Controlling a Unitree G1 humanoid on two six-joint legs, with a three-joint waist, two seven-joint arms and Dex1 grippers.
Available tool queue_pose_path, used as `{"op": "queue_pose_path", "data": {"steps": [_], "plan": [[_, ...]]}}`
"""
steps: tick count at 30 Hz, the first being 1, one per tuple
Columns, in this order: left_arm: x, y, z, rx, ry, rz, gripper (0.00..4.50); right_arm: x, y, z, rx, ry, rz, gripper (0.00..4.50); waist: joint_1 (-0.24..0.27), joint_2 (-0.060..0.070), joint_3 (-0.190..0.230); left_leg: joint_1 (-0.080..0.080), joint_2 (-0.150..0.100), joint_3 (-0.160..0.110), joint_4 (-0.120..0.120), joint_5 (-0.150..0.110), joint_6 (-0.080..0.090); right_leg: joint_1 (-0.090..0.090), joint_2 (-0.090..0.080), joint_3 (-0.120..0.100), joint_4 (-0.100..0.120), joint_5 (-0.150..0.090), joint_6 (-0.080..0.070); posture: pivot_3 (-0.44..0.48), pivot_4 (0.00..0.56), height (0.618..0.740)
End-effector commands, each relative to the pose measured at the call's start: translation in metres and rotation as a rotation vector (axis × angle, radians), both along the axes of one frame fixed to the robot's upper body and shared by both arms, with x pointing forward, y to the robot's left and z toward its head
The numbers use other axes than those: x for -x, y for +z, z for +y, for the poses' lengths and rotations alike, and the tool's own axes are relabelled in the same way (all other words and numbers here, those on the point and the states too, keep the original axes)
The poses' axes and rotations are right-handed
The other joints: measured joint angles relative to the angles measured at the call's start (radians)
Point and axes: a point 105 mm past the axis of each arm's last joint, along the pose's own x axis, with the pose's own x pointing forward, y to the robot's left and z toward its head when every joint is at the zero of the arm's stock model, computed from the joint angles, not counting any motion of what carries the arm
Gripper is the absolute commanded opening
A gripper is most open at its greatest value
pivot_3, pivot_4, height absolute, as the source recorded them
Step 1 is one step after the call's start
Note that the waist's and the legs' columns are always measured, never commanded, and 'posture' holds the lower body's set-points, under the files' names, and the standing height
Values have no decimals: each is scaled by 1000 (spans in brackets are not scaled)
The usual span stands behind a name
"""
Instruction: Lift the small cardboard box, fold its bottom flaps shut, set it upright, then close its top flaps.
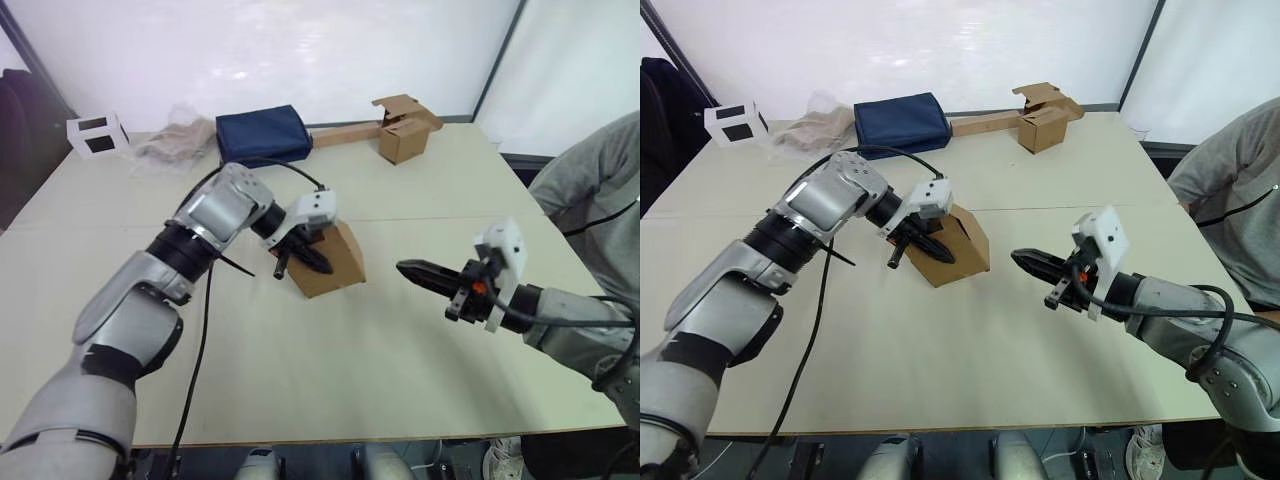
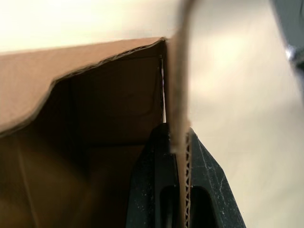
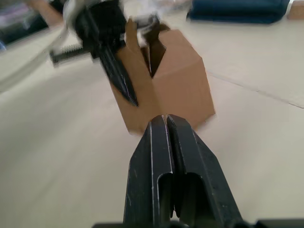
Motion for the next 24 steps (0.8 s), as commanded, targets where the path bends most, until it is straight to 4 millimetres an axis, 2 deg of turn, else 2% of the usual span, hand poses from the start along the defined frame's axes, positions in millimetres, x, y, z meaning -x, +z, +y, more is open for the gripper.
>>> {"op": "queue_pose_path", "data": {"steps": [1, 6, 9, 10, 11, 13, 16, 18, 19, 21, 24], "plan": [[-5, 5, 1, -94, -75, -72, 0, 5, 3, 4, 13, 12, -49, 25, 1, -1, 0, 0, 0, 0, 0, 0, 0, 0, 0, 0, 0, 0, 0, 0, 150, 740], [-1, 1, 0, -147, -133, -61, 0, 5, -2, 6, 16, 3, -51, 25, -3, 0, 0, 0, 0, 0, 0, 0, 0, 0, 0, 0, 0, 0, 0, 0, 150, 740], [5, 4, -10, -139, -147, -35, 715, 4, -3, 6, 8, -7, -54, 0, -2, 0, 0, 0, 0, 0, 0, 0, 0, 0, 0, 0, 1, 0, 0, 0, 150, 740], [7, 6, -13, -131, -143, -23, 987, 4, -3, 6, 8, -11, -55, 0, -2, 0, 0, 0, 0, 0, 0, 0, 0, 0, 0, 0, 1, 0, 0, 0, 150, 740], [8, 7, -14, -127, -139, -14, 1516, 4, -3, 5, 9, -13, -55, 0, -2, 0, 0, 0, 0, 0, 0, 0, 0, 0, 0, 0, 1, 0, 0, 0, 150, 740], [10, 10, -14, -124, -144, -13, 2198, 5, -4, 5, 11, -16, -56, 0, -1, -1, 0, 0, 0, 0, 0, 0, 0, 0, 0, 0, 1, 0, 0, 0, 150, 740], [16, 34, -21, -55, -160, -33, 3564, 5, -5, 2, 14, -20, -48, 0, -1, -1, 0, 0, 0, 0, 1, 0, 0, 0, 0, 0, 1, 0, 0, 0, 150, 740], [16, 49, -25, -5, -148, -33, 4204, 3, -6, 0, 15, -24, -43, 0, -2, -1, 0, 0, 0, 0, 1, 0, 0, 0, 0, 0, 1, 0, 0, 0, 150, 740], [15, 56, -25, 23, -132, -34, 4357, 1, -7, 0, 19, -23, -42, 0, -2, -1, 0, 0, 0, 0, 1, 0, 0, 0, 0, 0, 1, 0, 0, 0, 150, 740], [12, 69, -23, 69, -99, -34, 4357, -3, -7, 0, 15, -25, -44, 0, -2, 0, 0, 0, 0, 0, 1, 0, 0, 0, 0, 0, 1, 0, 0, 0, 150, 740], [12, 75, -21, 92, -78, -26, 4357, -4, -6, 0, 8, -25, -47, 0, -3, 0, 0, 0, 0, 0, 0, 0, 1, 0, 0, 0, 1, 0, 0, 0, 150, 740]]}}
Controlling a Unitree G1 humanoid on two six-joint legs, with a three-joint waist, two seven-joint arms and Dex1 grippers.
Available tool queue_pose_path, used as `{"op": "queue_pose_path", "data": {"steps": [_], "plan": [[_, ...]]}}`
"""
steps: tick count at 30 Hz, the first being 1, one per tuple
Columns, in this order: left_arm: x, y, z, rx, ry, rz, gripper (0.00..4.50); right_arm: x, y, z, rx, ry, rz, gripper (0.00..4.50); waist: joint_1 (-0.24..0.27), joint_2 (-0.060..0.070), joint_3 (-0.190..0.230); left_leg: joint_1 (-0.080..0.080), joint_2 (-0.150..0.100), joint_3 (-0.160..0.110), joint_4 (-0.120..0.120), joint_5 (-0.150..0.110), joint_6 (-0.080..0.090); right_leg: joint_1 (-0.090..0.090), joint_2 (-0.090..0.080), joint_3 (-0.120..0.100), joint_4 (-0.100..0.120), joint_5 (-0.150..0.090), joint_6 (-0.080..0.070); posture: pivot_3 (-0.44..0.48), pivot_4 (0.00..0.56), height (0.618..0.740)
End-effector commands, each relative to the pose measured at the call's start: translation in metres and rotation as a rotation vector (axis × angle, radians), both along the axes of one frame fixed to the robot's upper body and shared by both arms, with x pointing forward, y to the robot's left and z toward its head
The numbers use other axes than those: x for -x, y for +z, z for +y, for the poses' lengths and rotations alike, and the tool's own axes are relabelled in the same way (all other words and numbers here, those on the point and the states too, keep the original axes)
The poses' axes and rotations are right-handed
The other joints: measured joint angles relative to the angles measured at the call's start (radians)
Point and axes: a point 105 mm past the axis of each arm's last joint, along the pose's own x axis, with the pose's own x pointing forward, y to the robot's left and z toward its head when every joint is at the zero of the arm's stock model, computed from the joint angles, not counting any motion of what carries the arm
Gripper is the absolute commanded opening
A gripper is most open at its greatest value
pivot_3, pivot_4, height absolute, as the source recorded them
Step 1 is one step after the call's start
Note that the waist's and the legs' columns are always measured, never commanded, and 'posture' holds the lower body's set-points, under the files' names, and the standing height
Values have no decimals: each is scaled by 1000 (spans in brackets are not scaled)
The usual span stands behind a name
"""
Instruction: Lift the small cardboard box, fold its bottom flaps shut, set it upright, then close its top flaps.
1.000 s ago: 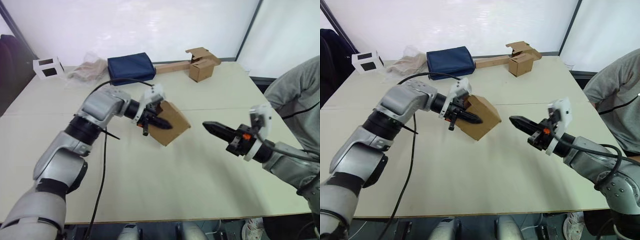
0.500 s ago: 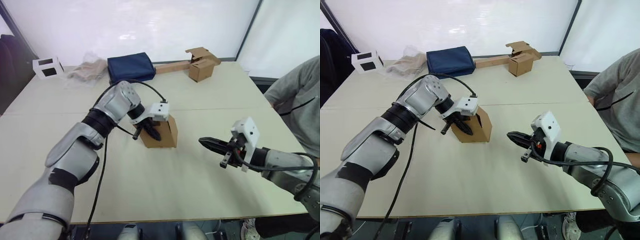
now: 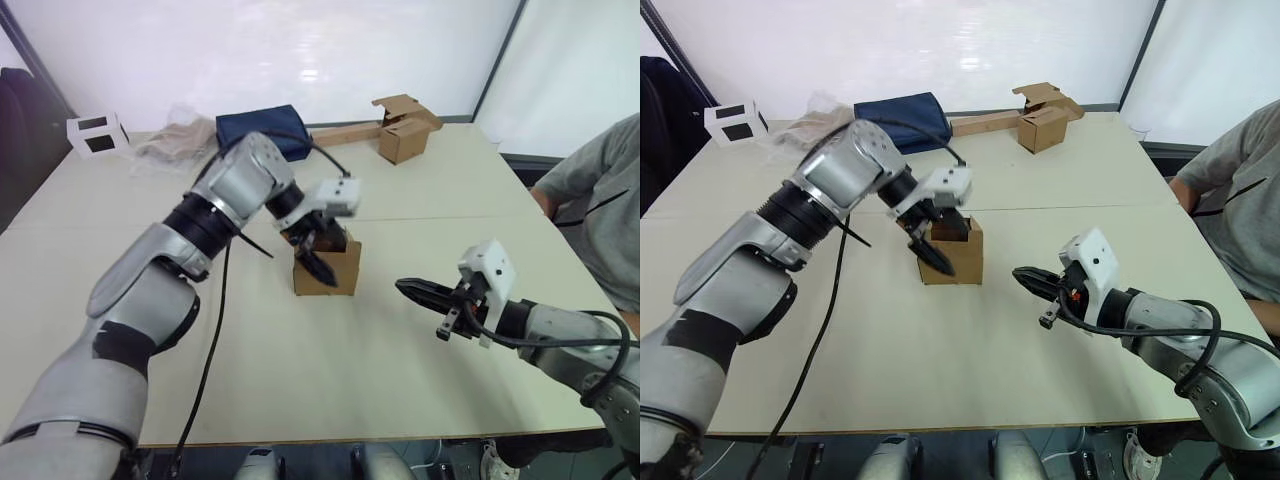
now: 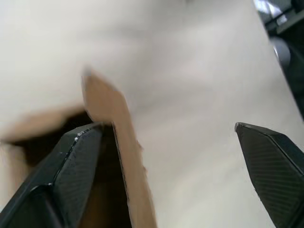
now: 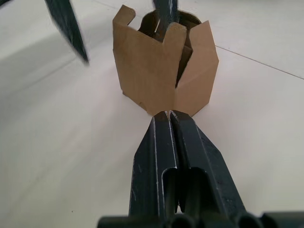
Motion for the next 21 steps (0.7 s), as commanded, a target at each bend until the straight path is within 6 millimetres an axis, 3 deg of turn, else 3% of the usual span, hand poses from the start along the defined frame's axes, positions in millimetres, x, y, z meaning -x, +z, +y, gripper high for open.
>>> {"op": "queue_pose_path", "data": {"steps": [1, 4, 6, 13, 17, 18, 21], "plan": [[0, 26, 6, 79, 30, -17, 4357, -1, 8, 4, -12, 14, -41, 0, 1, 0, 0, 0, 0, 0, 0, 0, 0, 0, 0, 0, 0, 0, 0, 0, 150, 740], [-3, 47, 23, 166, 79, -36, 4357, -13, 9, 2, -14, -24, -80, 0, -4, 0, 0, 0, 0, 0, 0, 0, 0, 0, 0, 0, 0, 0, 0, 0, 150, 740], [-4, 50, 35, 217, 108, -26, 4357, -22, 8, -1, -16, -63, -92, 0, -6, 0, 0, 0, 0, 0, 0, 0, 0, 0, 0, 0, 0, 0, 0, 0, 150, 740], [-28, 40, 74, 450, 354, -30, 1674, -46, -3, 2, -10, -125, -86, 0, 1, 1, 0, 0, 0, 0, 1, 0, 0, 0, 0, 0, 2, 0, 0, 0, 150, 740], [-32, 32, 86, 516, 435, -37, 56, -54, -6, 6, -3, -138, -87, 0, 1, 1, 0, -1, 0, 0, 2, 0, 0, -1, -1, 0, 2, 0, 0, 0, 150, 740], [-32, 31, 87, 529, 448, -39, 56, -55, -7, 6, 1, -140, -89, 0, 2, 1, 0, -1, 0, -1, 2, 0, 0, -1, -1, -1, 2, 0, 0, 0, 150, 740], [-50, 2, 110, 615, 665, -139, 56, -72, -16, 8, 31, -194, -73, 0, -3, 2, -2, 0, 0, 0, 2, 0, 0, 0, -1, 0, 2, 0, 0, 0, 150, 740]]}}
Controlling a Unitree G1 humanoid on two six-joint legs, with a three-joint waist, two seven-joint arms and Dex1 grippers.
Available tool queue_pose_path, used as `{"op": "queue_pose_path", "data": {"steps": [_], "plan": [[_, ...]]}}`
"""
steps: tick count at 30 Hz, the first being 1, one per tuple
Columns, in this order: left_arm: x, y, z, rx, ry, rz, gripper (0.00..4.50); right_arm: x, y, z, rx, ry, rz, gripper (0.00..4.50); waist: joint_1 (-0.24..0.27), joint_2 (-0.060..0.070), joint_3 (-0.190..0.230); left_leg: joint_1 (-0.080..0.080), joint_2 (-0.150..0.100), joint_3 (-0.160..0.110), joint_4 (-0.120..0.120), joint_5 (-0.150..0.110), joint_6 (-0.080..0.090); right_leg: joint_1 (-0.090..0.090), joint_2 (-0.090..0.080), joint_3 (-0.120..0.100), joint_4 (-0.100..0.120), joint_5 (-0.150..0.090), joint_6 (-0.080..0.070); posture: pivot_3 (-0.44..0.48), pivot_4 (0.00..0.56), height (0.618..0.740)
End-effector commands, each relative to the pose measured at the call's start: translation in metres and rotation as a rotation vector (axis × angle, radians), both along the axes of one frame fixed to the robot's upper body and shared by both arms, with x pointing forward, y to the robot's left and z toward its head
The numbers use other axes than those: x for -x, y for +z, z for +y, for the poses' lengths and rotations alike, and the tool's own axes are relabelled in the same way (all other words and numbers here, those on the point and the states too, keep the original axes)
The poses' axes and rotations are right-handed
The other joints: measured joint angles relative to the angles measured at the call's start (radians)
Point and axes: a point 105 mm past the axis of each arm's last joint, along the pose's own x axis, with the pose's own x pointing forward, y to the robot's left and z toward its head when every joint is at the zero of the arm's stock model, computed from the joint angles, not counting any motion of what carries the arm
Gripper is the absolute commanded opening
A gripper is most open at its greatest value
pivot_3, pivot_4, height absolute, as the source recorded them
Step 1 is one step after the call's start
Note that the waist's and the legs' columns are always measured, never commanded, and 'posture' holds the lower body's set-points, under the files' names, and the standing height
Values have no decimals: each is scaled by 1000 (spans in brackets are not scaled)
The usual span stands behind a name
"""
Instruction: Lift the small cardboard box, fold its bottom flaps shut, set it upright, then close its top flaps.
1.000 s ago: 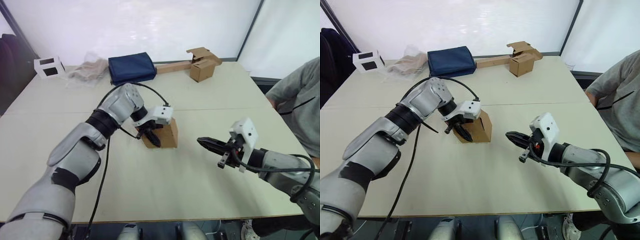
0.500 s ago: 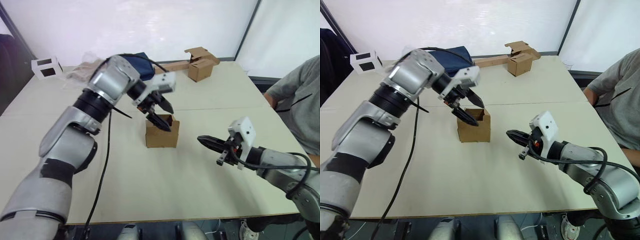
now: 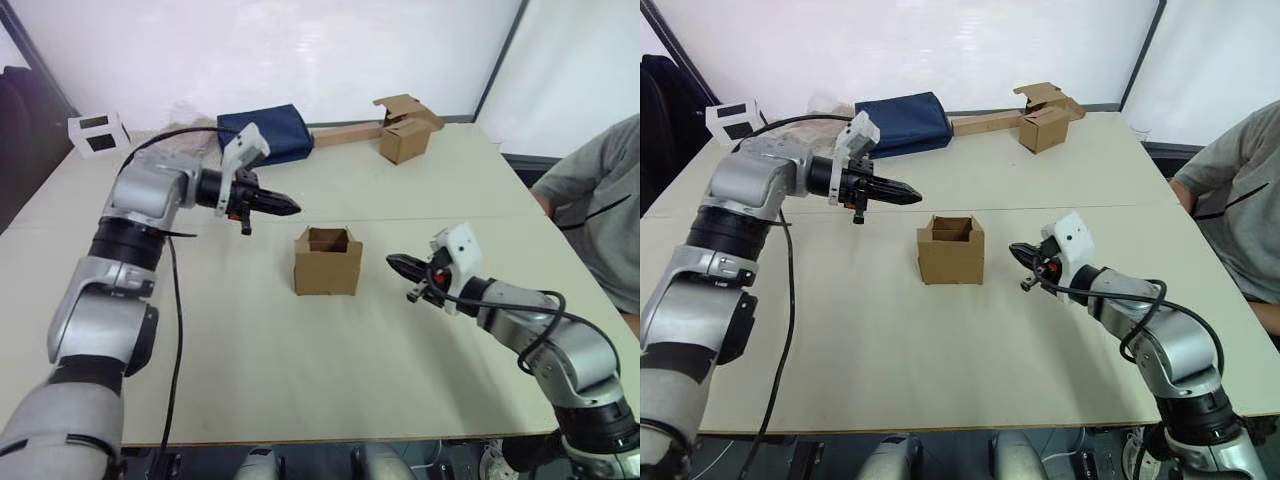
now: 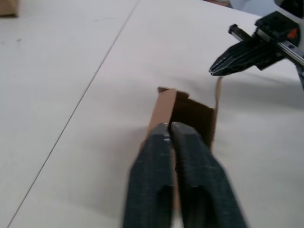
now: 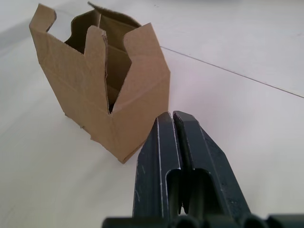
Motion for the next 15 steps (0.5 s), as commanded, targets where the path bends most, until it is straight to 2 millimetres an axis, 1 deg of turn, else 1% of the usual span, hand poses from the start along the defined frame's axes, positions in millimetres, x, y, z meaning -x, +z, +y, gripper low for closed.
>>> {"op": "queue_pose_path", "data": {"steps": [1, 3, 5, 8, 11, 12, 15], "plan": [[-21, -16, 25, 101, 282, -85, 56, -18, -2, 1, 23, -64, -20, 0, -3, 2, -1, 1, 0, 1, 0, 0, 0, 0, 0, 1, 0, 0, 0, 0, 150, 740], [-25, -41, 35, 59, 385, -110, 56, -24, -8, 3, 41, -84, -8, 0, -4, 2, -1, 1, 0, 0, 0, 0, 0, -1, 0, 1, 3, 0, 0, 0, 150, 740], [-25, -56, 37, 77, 438, -125, 56, -27, -14, 6, 82, -79, -11, 0, -3, 1, -1, 1, 0, 0, 0, 0, 0, -2, 0, 1, 4, 0, 0, 0, 150, 740], [-22, -64, 33, 118, 448, -137, 56, -30, -21, 6, 117, -66, -18, 0, 6, 0, 0, -1, 0, 0, 1, 1, -1, -3, 0, 1, 3, 0, 0, 0, 150, 740], [-17, -89, 29, 101, 466, -89, 56, -32, -29, 13, 94, -48, 9, 0, 6, 0, -1, -2, -1, 0, 2, 1, -1, -2, -1, 0, 3, 0, 0, 0, 150, 740], [-16, -93, 27, 97, 465, -81, 56, -32, -30, 15, 94, -42, 10, 0, 5, 0, -1, -1, -1, 0, 2, 1, -1, -2, -1, 0, 3, 0, 0, 0, 150, 740], [-2, -107, 14, 91, 401, -31, 56, -34, -32, 18, 88, -35, 18, 0, 0, 0, -1, -1, -1, 0, 1, 1, -1, -2, -1, 0, 3, 0, 0, 0, 150, 740]]}}
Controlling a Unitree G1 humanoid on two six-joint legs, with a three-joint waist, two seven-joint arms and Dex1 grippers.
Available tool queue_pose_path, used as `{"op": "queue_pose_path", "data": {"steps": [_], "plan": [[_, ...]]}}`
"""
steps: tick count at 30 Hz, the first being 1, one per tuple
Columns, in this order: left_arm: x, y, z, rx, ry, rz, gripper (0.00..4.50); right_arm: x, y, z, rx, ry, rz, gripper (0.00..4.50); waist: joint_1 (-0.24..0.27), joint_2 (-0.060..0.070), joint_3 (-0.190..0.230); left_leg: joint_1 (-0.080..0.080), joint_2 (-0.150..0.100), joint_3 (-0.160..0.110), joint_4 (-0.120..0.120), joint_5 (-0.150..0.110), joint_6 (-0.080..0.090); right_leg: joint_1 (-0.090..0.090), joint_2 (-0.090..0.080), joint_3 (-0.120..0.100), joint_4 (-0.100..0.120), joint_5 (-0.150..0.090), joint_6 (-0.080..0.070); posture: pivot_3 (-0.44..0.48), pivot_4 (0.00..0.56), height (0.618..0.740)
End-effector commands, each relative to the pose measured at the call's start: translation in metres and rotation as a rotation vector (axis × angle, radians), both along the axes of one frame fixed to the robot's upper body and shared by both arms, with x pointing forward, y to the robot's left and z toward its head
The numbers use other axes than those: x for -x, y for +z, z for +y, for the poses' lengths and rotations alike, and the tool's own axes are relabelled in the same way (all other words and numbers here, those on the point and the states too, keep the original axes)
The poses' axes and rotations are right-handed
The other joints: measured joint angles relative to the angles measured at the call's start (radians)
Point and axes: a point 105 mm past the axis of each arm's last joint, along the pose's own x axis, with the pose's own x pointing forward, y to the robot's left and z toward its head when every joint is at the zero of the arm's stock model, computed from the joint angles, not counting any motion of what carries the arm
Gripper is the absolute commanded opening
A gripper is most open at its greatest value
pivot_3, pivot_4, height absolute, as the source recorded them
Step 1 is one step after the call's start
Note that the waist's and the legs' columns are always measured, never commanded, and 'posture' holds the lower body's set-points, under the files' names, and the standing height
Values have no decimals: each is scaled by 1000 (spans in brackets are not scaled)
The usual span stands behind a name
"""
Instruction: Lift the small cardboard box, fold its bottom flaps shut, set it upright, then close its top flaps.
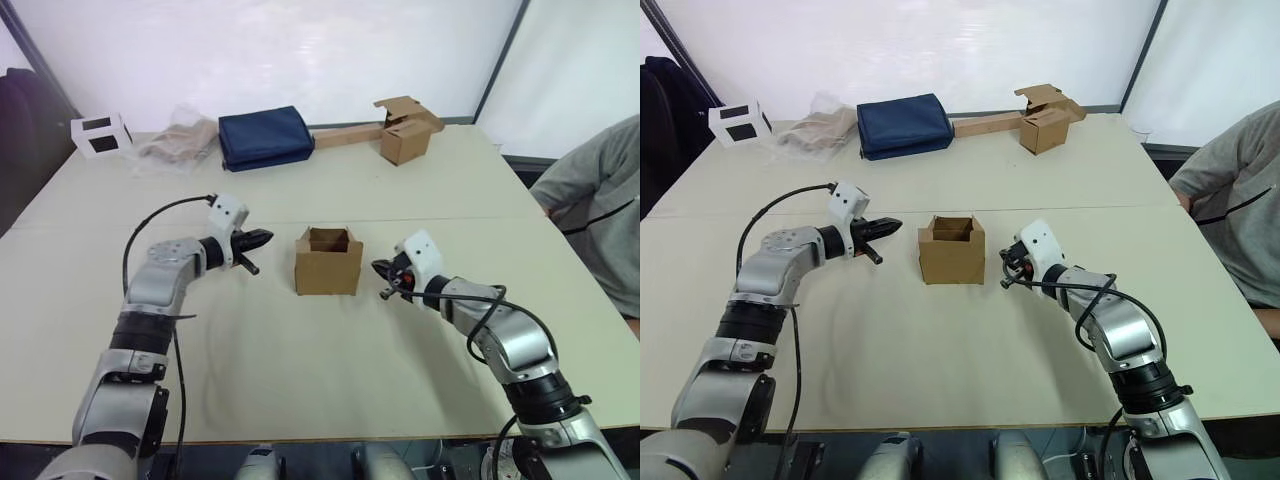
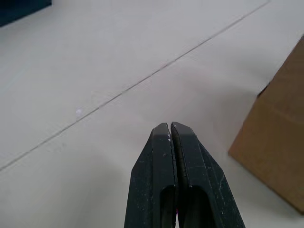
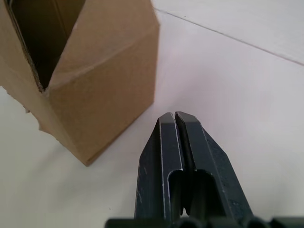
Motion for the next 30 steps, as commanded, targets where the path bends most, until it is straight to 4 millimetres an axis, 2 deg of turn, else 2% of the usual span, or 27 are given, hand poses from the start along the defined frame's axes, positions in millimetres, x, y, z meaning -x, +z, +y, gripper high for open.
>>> {"op": "queue_pose_path", "data": {"steps": [1, 11, 16, 26, 30], "plan": [[12, -4, -13, 4, -65, 9, 56, -2, 11, 4, -5, 17, -43, 0, -1, 0, 0, 0, 0, 0, 0, 0, 0, 0, 0, 0, 0, 0, 0, 0, 150, 740], [25, -17, -34, 14, -159, 98, 56, 8, 4, 14, -40, 102, 38, 0, 0, 0, 0, 0, 0, 0, 0, 0, 0, 0, 0, 0, 0, 0, 0, 0, 150, 740], [31, -25, -36, -18, -186, 147, 56, 16, 6, 17, -164, 125, 117, 0, 0, 0, 0, 0, 0, 0, 0, 0, 0, 0, 0, 0, 0, 0, 0, 0, 150, 740], [50, -26, -37, -22, -250, 221, 56, 43, -1, 20, -135, 196, 190, 0, 0, 0, 0, 0, 0, 0, 0, 0, 0, 0, 0, 0, 0, 0, 0, 0, 150, 740], [57, -29, -34, -37, -249, 235, 56, 54, -6, 20, -72, 217, 194, 0, 0, 0, 0, 0, 0, 0, 0, 0, 0, 0, 0, 0, 0, 0, 0, 0, 150, 740]]}}
